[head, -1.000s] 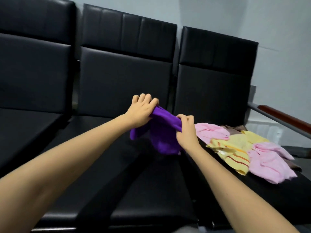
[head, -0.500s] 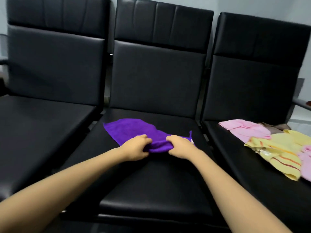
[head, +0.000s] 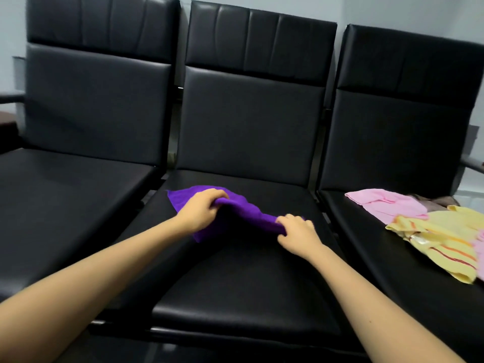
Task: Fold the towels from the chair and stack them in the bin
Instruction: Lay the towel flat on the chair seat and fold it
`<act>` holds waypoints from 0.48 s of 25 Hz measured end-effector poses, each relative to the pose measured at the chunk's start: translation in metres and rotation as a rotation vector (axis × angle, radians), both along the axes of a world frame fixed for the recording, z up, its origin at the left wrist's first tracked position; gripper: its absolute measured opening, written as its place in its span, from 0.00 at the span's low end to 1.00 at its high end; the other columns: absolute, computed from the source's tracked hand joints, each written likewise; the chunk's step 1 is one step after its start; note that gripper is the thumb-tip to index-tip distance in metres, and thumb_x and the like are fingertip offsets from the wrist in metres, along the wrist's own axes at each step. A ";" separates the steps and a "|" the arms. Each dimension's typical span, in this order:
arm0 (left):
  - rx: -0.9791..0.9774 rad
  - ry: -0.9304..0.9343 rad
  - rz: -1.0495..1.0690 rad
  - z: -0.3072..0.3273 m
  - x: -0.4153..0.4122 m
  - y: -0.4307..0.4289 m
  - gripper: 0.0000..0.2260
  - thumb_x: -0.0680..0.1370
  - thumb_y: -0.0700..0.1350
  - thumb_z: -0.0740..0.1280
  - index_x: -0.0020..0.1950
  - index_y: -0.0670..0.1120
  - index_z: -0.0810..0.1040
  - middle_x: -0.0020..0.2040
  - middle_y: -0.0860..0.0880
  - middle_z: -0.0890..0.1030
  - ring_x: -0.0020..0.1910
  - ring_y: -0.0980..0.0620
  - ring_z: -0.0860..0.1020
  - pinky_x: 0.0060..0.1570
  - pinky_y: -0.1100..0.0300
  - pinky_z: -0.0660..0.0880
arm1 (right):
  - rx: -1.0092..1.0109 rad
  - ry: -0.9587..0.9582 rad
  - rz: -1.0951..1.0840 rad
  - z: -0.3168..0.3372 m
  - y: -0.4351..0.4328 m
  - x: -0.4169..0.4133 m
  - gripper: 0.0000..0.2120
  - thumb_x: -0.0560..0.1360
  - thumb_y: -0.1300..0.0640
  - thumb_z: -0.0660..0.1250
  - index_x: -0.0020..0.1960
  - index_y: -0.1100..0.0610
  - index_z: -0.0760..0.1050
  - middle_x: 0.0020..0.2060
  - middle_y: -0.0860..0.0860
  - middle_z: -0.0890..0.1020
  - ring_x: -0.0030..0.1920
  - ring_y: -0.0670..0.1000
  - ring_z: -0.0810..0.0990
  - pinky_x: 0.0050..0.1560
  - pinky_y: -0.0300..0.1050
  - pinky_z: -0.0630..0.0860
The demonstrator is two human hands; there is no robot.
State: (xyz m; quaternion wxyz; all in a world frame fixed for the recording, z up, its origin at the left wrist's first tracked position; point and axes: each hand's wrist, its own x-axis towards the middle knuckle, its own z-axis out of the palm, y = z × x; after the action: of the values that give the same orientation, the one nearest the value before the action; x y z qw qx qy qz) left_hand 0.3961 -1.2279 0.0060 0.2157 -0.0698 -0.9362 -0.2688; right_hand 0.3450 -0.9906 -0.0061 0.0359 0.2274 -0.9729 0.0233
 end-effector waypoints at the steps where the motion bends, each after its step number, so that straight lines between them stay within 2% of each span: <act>1: -0.133 -0.044 0.073 -0.001 0.002 -0.010 0.13 0.76 0.34 0.61 0.57 0.44 0.78 0.56 0.48 0.80 0.58 0.45 0.76 0.52 0.58 0.70 | -0.113 0.022 -0.029 -0.002 0.002 -0.003 0.11 0.76 0.55 0.61 0.58 0.51 0.71 0.54 0.51 0.77 0.58 0.54 0.74 0.59 0.47 0.65; 3: -0.416 -0.225 0.155 -0.006 0.008 -0.023 0.17 0.75 0.37 0.61 0.62 0.47 0.74 0.58 0.49 0.78 0.60 0.46 0.75 0.51 0.57 0.71 | -0.552 -0.050 -0.023 0.001 -0.005 -0.005 0.02 0.77 0.57 0.62 0.47 0.51 0.70 0.42 0.50 0.78 0.45 0.51 0.75 0.52 0.47 0.67; 4: -0.442 -0.304 0.135 -0.008 0.009 -0.026 0.16 0.74 0.38 0.62 0.61 0.47 0.74 0.56 0.49 0.78 0.57 0.47 0.76 0.50 0.58 0.71 | -0.788 -0.108 0.009 0.005 -0.013 -0.006 0.05 0.77 0.59 0.62 0.44 0.51 0.69 0.38 0.50 0.77 0.39 0.49 0.73 0.48 0.46 0.68; 5: -0.399 -0.348 0.088 -0.008 0.011 -0.025 0.14 0.74 0.40 0.64 0.59 0.47 0.75 0.51 0.49 0.79 0.52 0.48 0.76 0.47 0.59 0.70 | -0.983 -0.170 0.041 0.009 -0.020 -0.006 0.08 0.77 0.61 0.61 0.42 0.51 0.69 0.36 0.51 0.76 0.37 0.47 0.72 0.43 0.44 0.69; 6: -0.329 -0.360 0.029 -0.005 0.012 -0.023 0.10 0.73 0.41 0.66 0.54 0.46 0.76 0.46 0.49 0.78 0.47 0.49 0.75 0.44 0.60 0.69 | -1.087 -0.228 0.076 0.016 -0.027 -0.004 0.08 0.78 0.61 0.62 0.42 0.51 0.69 0.36 0.50 0.76 0.36 0.46 0.72 0.41 0.42 0.70; 7: -0.262 -0.349 -0.013 0.000 0.012 -0.022 0.06 0.74 0.41 0.66 0.49 0.46 0.77 0.42 0.48 0.77 0.43 0.50 0.74 0.41 0.60 0.67 | -1.097 -0.271 0.123 0.022 -0.031 -0.002 0.07 0.77 0.59 0.64 0.42 0.52 0.70 0.36 0.49 0.76 0.36 0.45 0.73 0.39 0.38 0.70; 8: -0.177 -0.324 -0.018 0.007 0.010 -0.021 0.03 0.74 0.39 0.65 0.45 0.46 0.77 0.40 0.47 0.77 0.42 0.50 0.74 0.39 0.61 0.65 | -0.995 -0.306 0.152 0.026 -0.032 -0.002 0.05 0.75 0.55 0.67 0.43 0.52 0.72 0.37 0.48 0.77 0.37 0.44 0.74 0.40 0.37 0.71; 9: -0.066 -0.288 0.021 0.013 0.007 -0.022 0.06 0.75 0.37 0.63 0.44 0.45 0.77 0.40 0.47 0.77 0.42 0.51 0.74 0.39 0.61 0.65 | -0.786 -0.328 0.167 0.030 -0.031 -0.004 0.08 0.72 0.51 0.71 0.45 0.52 0.73 0.40 0.47 0.78 0.40 0.44 0.76 0.43 0.38 0.73; 11: 0.123 -0.162 0.111 0.024 0.004 -0.026 0.11 0.74 0.32 0.58 0.46 0.44 0.78 0.42 0.47 0.78 0.44 0.51 0.75 0.40 0.61 0.66 | -0.230 -0.244 0.098 0.028 -0.025 -0.011 0.20 0.69 0.48 0.73 0.57 0.51 0.72 0.51 0.48 0.78 0.51 0.50 0.78 0.51 0.45 0.74; 12: 0.134 -0.109 0.131 0.028 0.003 -0.030 0.14 0.73 0.30 0.57 0.48 0.43 0.78 0.43 0.47 0.79 0.46 0.50 0.76 0.41 0.61 0.67 | -0.074 -0.164 0.018 0.025 -0.023 -0.015 0.21 0.70 0.50 0.71 0.60 0.50 0.71 0.55 0.50 0.77 0.55 0.54 0.77 0.53 0.46 0.73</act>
State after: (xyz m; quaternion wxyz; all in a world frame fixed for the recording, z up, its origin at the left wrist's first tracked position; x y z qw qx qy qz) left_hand 0.3994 -1.2581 0.0340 0.1855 0.0209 -0.9290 -0.3196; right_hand 0.3296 -1.0135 0.0193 -0.0356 0.2319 -0.9689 0.0783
